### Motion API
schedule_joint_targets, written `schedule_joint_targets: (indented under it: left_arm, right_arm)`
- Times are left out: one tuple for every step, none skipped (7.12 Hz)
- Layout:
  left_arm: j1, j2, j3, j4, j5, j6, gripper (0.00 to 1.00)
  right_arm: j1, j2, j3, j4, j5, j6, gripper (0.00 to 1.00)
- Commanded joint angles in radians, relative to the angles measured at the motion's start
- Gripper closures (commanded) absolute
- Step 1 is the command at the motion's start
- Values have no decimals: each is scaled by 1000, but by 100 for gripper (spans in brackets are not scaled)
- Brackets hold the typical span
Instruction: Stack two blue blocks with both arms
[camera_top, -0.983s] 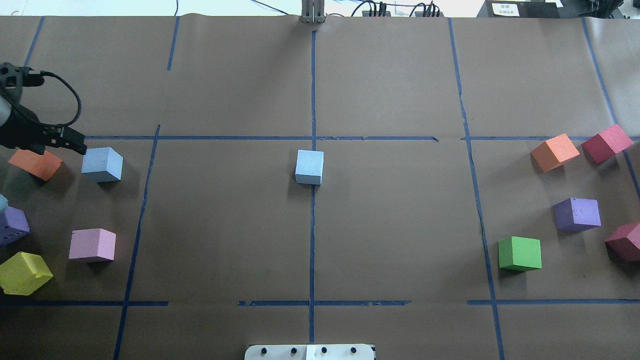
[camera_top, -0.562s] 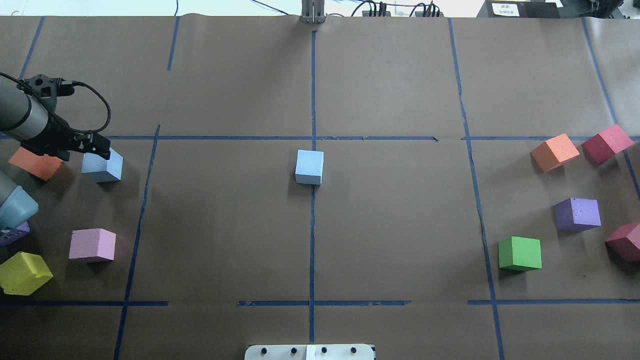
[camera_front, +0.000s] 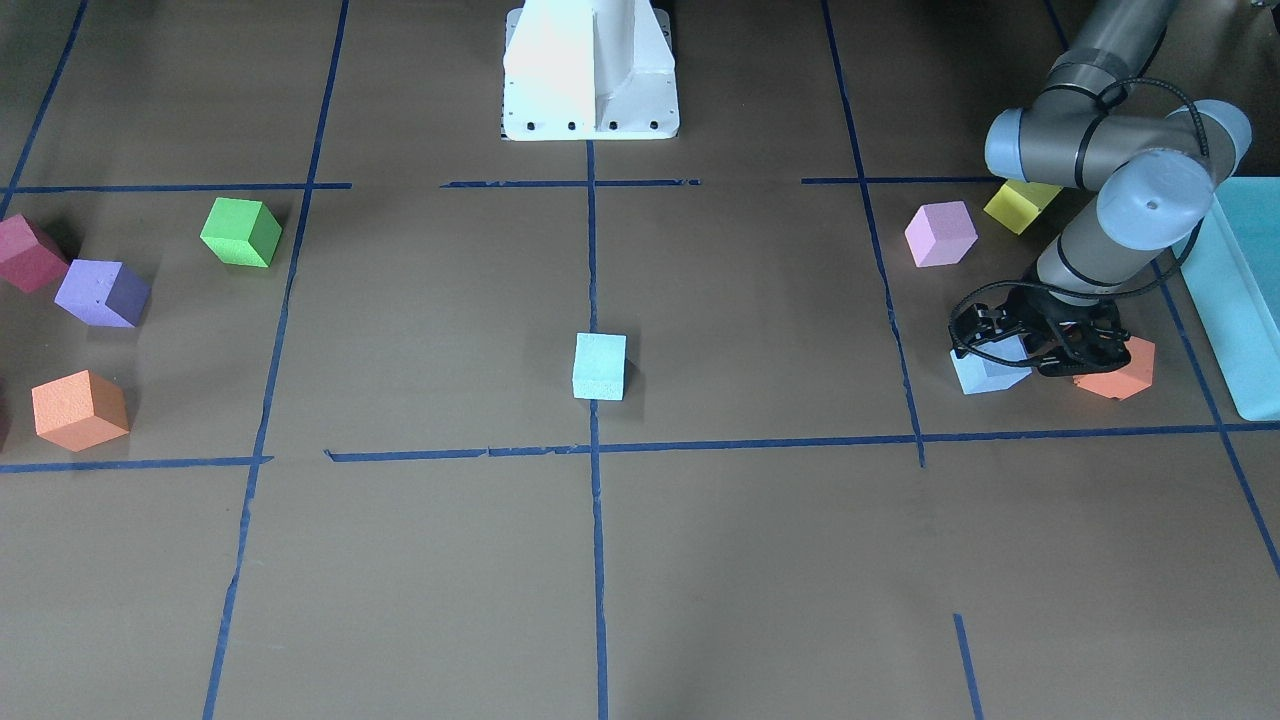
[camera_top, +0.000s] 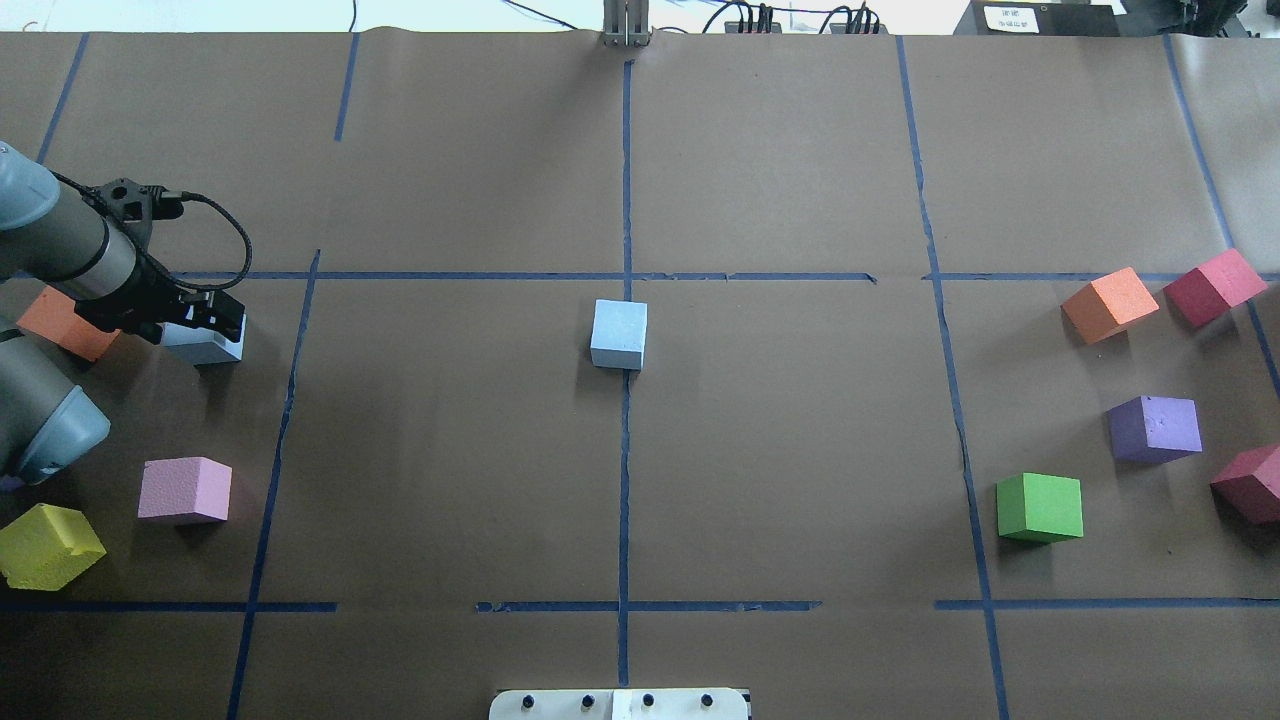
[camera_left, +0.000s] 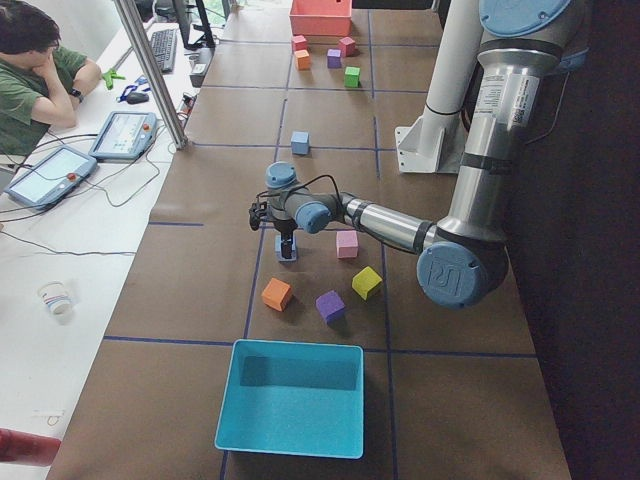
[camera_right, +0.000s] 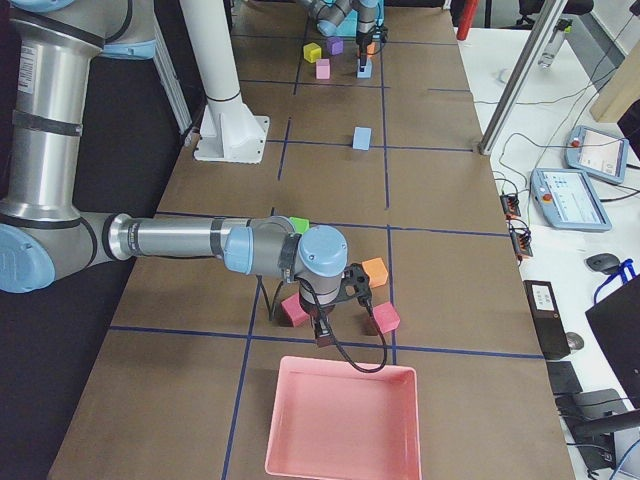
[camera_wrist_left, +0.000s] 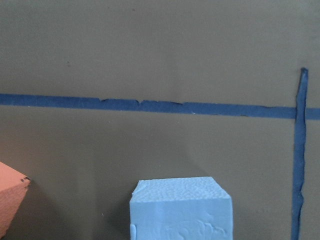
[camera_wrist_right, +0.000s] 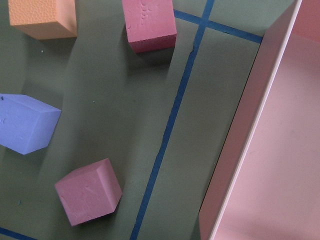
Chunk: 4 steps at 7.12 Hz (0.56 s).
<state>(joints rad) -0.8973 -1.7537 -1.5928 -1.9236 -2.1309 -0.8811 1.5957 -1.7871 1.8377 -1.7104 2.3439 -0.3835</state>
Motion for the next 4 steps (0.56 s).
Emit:
schedule_joint_targets:
  left_arm:
    - [17, -18, 19, -2, 41, 10, 40]
    - [17, -18, 11, 0, 43, 11, 62]
    - [17, -18, 2, 3, 45, 11, 68]
    - [17, -52, -13, 12, 46, 7, 69]
  right_arm:
    - [0, 0, 0, 0, 0, 0, 0]
    - [0, 0, 0, 0, 0, 0, 0]
    - [0, 0, 0, 0, 0, 2, 0]
    - [0, 0, 0, 0, 0, 2, 0]
